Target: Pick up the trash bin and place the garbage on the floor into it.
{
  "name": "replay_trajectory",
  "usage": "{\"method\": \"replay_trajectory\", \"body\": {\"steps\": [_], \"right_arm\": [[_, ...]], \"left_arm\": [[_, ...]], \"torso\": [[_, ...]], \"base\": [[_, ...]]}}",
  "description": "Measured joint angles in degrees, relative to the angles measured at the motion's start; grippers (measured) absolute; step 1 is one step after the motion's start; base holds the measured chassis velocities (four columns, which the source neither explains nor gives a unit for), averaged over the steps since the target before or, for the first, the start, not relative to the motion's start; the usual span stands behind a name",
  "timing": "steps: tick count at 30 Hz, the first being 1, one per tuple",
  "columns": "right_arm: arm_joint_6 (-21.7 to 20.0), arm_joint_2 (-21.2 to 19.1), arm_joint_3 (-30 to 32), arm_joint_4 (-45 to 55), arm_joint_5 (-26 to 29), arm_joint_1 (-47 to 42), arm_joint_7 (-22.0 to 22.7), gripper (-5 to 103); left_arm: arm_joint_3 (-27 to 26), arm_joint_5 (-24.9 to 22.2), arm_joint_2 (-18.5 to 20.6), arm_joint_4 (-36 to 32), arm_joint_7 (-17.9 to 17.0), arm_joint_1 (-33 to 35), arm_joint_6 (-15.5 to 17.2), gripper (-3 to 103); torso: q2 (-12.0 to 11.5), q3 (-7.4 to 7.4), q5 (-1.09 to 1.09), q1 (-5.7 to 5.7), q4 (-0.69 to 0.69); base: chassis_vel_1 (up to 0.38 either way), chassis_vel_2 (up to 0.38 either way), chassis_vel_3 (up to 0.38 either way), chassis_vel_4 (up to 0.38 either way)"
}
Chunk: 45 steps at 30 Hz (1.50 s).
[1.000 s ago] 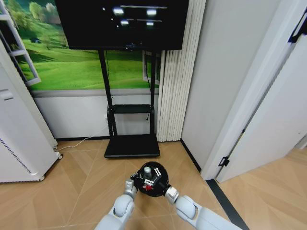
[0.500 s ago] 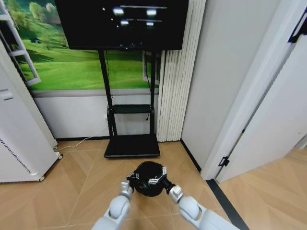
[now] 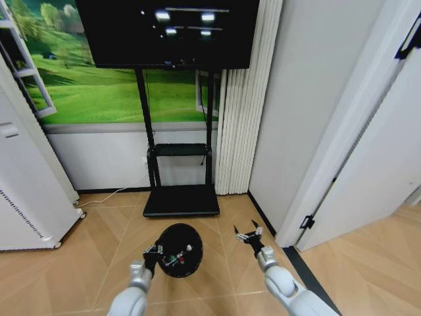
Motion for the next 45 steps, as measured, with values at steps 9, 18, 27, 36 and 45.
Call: {"method": "replay_trajectory", "body": {"steps": [9, 18, 27, 36, 45], "right_arm": [[-0.7, 0.1, 7.3, 0.7, 1.8, -5.6, 0.8, 100], [-6.7, 2.0, 10.9, 4.6, 8.9, -11.1, 4.6, 100], [-4.5, 4.3, 11.6, 3.8, 6.2, -12.9, 2.9, 100], [-1.5, 4.0, 11.6, 2.4, 4.7, -12.1, -0.5, 100], [-0.8, 3.9, 11.4, 2.0, 4.9, -11.6, -1.1, 100]], "left_arm": [[-4.5, 0.2, -3.7, -5.1, -0.5, 6.4, -0.7, 7], [-10.5, -1.2, -2.9, -8.8, -0.7, 10.5, -0.9, 7], [-15.1, -2.4, -3.3, -12.1, -0.9, 14.2, -1.0, 7], [-15.5, -2.4, -4.4, -12.1, -0.8, 14.3, -1.4, 7], [-15.4, -2.3, -4.6, -11.8, -0.8, 13.7, -1.5, 7]], "torso": [[0.0, 0.00, -0.01, -0.01, 0.00], [0.0, 0.00, -0.01, 0.00, 0.00], [0.0, 0.00, -0.01, 0.00, 0.00], [0.0, 0.01, -0.01, 0.00, 0.00], [0.0, 0.01, 0.00, 0.01, -0.01]], "base": [[0.000, 0.000, 0.000, 0.000], [0.000, 0.000, 0.000, 0.000], [0.000, 0.000, 0.000, 0.000], [0.000, 0.000, 0.000, 0.000], [0.006, 0.004, -0.005, -0.006]]}}
